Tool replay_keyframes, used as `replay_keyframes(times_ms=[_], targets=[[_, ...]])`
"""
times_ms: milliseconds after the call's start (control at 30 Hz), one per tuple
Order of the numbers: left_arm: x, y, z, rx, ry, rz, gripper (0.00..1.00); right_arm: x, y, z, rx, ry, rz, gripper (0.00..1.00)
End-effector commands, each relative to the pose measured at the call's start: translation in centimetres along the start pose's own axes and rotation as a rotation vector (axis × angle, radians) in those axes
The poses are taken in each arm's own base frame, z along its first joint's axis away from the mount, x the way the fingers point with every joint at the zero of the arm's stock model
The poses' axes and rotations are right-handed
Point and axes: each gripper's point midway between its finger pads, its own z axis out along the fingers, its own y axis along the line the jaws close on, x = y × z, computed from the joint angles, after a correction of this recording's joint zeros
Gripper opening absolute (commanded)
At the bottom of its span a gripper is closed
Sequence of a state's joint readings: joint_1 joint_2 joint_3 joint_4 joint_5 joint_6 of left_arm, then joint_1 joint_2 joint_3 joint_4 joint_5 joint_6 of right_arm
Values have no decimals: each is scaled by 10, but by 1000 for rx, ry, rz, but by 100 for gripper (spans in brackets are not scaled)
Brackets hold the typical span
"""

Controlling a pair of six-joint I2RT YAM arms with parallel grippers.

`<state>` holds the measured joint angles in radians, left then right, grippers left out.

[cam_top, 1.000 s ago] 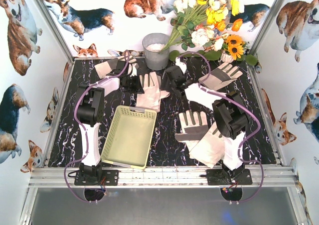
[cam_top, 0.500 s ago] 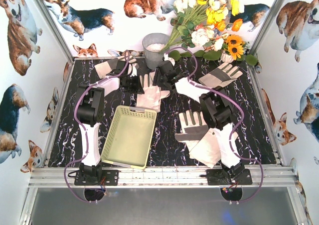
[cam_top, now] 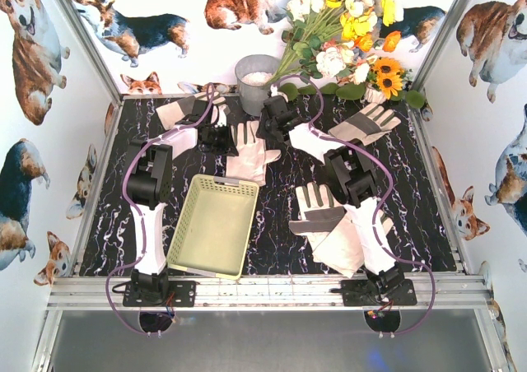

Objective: Put the gloves into the storage basket
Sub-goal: Pair the glove with the glove.

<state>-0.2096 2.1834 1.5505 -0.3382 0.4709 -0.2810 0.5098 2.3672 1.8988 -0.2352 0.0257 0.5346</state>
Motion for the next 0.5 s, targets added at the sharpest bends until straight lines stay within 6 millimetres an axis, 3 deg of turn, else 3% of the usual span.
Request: replay_keyframes(times_ms=[0,100,467], targets=[[36,19,9,-53,118,-37,15,-24,17,3,-76,-62,14,14],[37,20,9,-57,123,-38,15,-26,14,4,-76,-69,36,0],[39,23,7,-70,128,-42,15,-27,-19,-8,92,-90,83,0]])
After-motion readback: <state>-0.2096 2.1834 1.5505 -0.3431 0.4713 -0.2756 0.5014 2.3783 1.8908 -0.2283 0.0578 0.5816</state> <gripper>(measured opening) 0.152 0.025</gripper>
